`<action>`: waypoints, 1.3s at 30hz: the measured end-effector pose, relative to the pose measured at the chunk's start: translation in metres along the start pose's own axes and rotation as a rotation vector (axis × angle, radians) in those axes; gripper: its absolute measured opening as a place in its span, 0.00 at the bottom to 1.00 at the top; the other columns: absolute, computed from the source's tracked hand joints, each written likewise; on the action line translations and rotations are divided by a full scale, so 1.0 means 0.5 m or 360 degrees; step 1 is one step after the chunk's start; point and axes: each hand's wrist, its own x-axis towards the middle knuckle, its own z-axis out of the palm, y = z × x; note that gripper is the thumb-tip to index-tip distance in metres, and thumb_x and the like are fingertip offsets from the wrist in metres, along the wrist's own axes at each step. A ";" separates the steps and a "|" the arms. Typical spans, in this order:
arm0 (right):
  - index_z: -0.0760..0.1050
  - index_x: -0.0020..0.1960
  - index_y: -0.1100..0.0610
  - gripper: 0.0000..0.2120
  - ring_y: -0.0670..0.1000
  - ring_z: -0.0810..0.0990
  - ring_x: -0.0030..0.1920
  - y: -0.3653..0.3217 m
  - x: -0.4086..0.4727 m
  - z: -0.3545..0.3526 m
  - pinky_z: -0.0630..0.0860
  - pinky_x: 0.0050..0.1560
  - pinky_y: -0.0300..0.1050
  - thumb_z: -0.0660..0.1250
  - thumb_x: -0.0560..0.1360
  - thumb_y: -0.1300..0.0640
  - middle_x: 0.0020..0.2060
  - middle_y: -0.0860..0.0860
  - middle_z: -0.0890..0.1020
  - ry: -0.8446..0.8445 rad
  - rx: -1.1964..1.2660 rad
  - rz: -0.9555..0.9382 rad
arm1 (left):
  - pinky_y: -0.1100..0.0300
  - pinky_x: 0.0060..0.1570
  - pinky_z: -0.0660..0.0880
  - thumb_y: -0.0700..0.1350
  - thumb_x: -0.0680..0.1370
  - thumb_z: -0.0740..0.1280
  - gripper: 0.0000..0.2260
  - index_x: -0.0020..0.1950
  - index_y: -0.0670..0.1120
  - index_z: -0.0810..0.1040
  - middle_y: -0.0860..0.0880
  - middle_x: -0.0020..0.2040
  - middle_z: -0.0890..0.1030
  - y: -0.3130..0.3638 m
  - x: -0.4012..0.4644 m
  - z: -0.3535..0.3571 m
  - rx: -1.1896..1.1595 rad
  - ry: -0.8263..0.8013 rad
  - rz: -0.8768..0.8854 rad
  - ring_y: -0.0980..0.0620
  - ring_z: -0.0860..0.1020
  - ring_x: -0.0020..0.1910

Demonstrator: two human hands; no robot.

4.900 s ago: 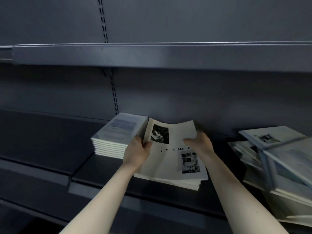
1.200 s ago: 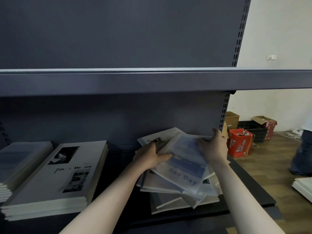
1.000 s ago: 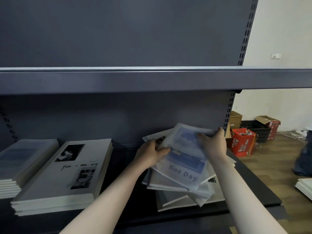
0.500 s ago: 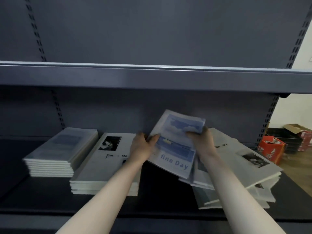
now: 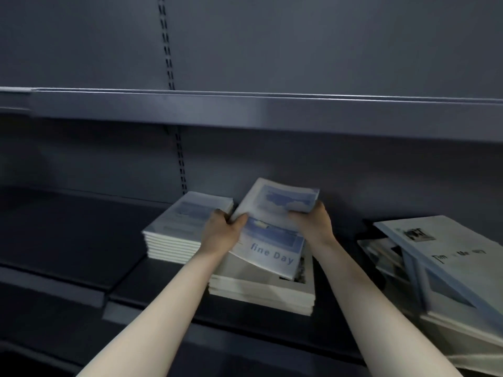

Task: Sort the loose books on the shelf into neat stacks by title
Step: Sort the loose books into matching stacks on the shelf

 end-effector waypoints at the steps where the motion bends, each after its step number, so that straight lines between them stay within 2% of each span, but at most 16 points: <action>1: 0.69 0.65 0.57 0.23 0.55 0.78 0.52 -0.005 -0.002 0.023 0.68 0.38 0.42 0.70 0.72 0.54 0.54 0.54 0.78 -0.0022 0.0008 0.0003 | 0.60 0.40 0.67 0.55 0.76 0.66 0.17 0.49 0.40 0.72 0.46 0.43 0.76 -0.011 0.007 -0.017 -0.0005 0.0009 -0.0015 0.45 0.78 0.46; 5: 0.69 0.65 0.57 0.24 0.54 0.79 0.50 -0.018 -0.006 0.113 0.75 0.41 0.46 0.70 0.71 0.51 0.53 0.53 0.80 -0.0101 -0.0016 -0.0028 | 0.59 0.39 0.67 0.54 0.76 0.66 0.16 0.44 0.40 0.73 0.47 0.38 0.76 -0.058 0.031 -0.082 0.0009 0.0072 -0.0026 0.46 0.77 0.42; 8: 0.70 0.65 0.57 0.25 0.56 0.80 0.53 -0.026 -0.012 0.177 0.73 0.43 0.45 0.70 0.71 0.51 0.53 0.53 0.80 -0.0131 -0.0039 -0.0033 | 0.59 0.34 0.66 0.53 0.76 0.67 0.17 0.33 0.44 0.69 0.49 0.30 0.73 -0.090 0.041 -0.128 0.0012 0.0123 -0.0037 0.47 0.75 0.37; 9: 0.70 0.65 0.57 0.25 0.56 0.80 0.52 -0.028 -0.015 0.196 0.72 0.42 0.44 0.70 0.70 0.51 0.53 0.53 0.80 -0.0148 -0.0030 -0.0032 | 0.59 0.34 0.66 0.53 0.76 0.67 0.18 0.33 0.44 0.68 0.50 0.29 0.72 -0.101 0.045 -0.142 0.0013 0.0146 -0.0059 0.47 0.74 0.36; 14: 0.69 0.65 0.57 0.26 0.53 0.80 0.49 -0.042 -0.032 0.288 0.76 0.43 0.45 0.71 0.69 0.53 0.50 0.52 0.81 -0.0251 -0.0052 -0.0014 | 0.58 0.39 0.67 0.56 0.75 0.66 0.17 0.47 0.42 0.68 0.48 0.43 0.74 -0.140 0.061 -0.208 0.0096 0.0242 -0.0161 0.46 0.75 0.43; 18: 0.71 0.64 0.58 0.29 0.53 0.81 0.50 -0.047 -0.039 0.345 0.76 0.42 0.44 0.72 0.67 0.51 0.52 0.53 0.81 -0.0327 -0.0158 -0.0012 | 0.57 0.39 0.70 0.56 0.76 0.65 0.19 0.53 0.41 0.70 0.47 0.45 0.76 -0.172 0.075 -0.249 0.0127 0.0237 -0.0208 0.47 0.76 0.43; 22: 0.71 0.63 0.59 0.30 0.55 0.81 0.49 -0.052 -0.047 0.380 0.78 0.40 0.44 0.71 0.64 0.48 0.53 0.55 0.80 -0.0366 -0.0278 0.0073 | 0.58 0.37 0.69 0.57 0.76 0.65 0.17 0.50 0.43 0.70 0.50 0.39 0.75 -0.199 0.082 -0.269 0.0263 0.0261 -0.0223 0.48 0.75 0.40; 25: 0.73 0.61 0.58 0.28 0.55 0.80 0.49 -0.057 -0.049 0.391 0.69 0.30 0.39 0.69 0.65 0.46 0.54 0.56 0.79 -0.0379 -0.0417 0.0077 | 0.58 0.34 0.66 0.57 0.77 0.64 0.16 0.46 0.43 0.70 0.51 0.36 0.73 -0.216 0.087 -0.271 0.0352 0.0273 -0.0208 0.49 0.74 0.39; 29: 0.73 0.59 0.61 0.24 0.54 0.77 0.46 -0.058 -0.048 0.396 0.65 0.29 0.39 0.67 0.69 0.46 0.54 0.57 0.77 -0.0341 -0.0588 0.0023 | 0.59 0.29 0.65 0.57 0.77 0.64 0.17 0.44 0.42 0.70 0.51 0.34 0.72 -0.234 0.092 -0.265 0.0407 0.0294 -0.0169 0.49 0.73 0.36; 32: 0.73 0.60 0.61 0.26 0.51 0.69 0.45 -0.050 -0.052 0.391 0.67 0.36 0.42 0.66 0.72 0.42 0.57 0.57 0.75 -0.0309 -0.0720 -0.0008 | 0.59 0.31 0.66 0.57 0.77 0.64 0.18 0.44 0.42 0.70 0.51 0.35 0.74 -0.236 0.099 -0.263 0.0396 0.0325 -0.0144 0.48 0.75 0.38; 34: 0.73 0.61 0.61 0.28 0.53 0.71 0.48 -0.047 -0.055 0.386 0.67 0.40 0.44 0.66 0.73 0.40 0.60 0.57 0.74 -0.0317 -0.0758 0.0022 | 0.58 0.32 0.67 0.57 0.76 0.64 0.18 0.43 0.43 0.69 0.48 0.37 0.75 -0.237 0.105 -0.261 0.0392 0.0336 -0.0109 0.46 0.76 0.40; 36: 0.73 0.61 0.61 0.28 0.56 0.75 0.51 -0.044 -0.052 0.385 0.68 0.39 0.44 0.66 0.73 0.39 0.61 0.59 0.74 -0.0319 -0.0744 0.0052 | 0.57 0.38 0.69 0.57 0.76 0.64 0.17 0.46 0.43 0.71 0.45 0.44 0.77 -0.238 0.113 -0.256 0.0435 0.0345 -0.0059 0.44 0.76 0.47; 39: 0.74 0.58 0.62 0.28 0.58 0.79 0.48 -0.042 -0.046 0.389 0.67 0.32 0.42 0.65 0.73 0.38 0.59 0.61 0.76 -0.0302 -0.0705 0.0053 | 0.52 0.51 0.70 0.58 0.77 0.62 0.20 0.57 0.42 0.73 0.43 0.55 0.75 -0.237 0.126 -0.247 0.0604 0.0323 -0.0043 0.42 0.73 0.57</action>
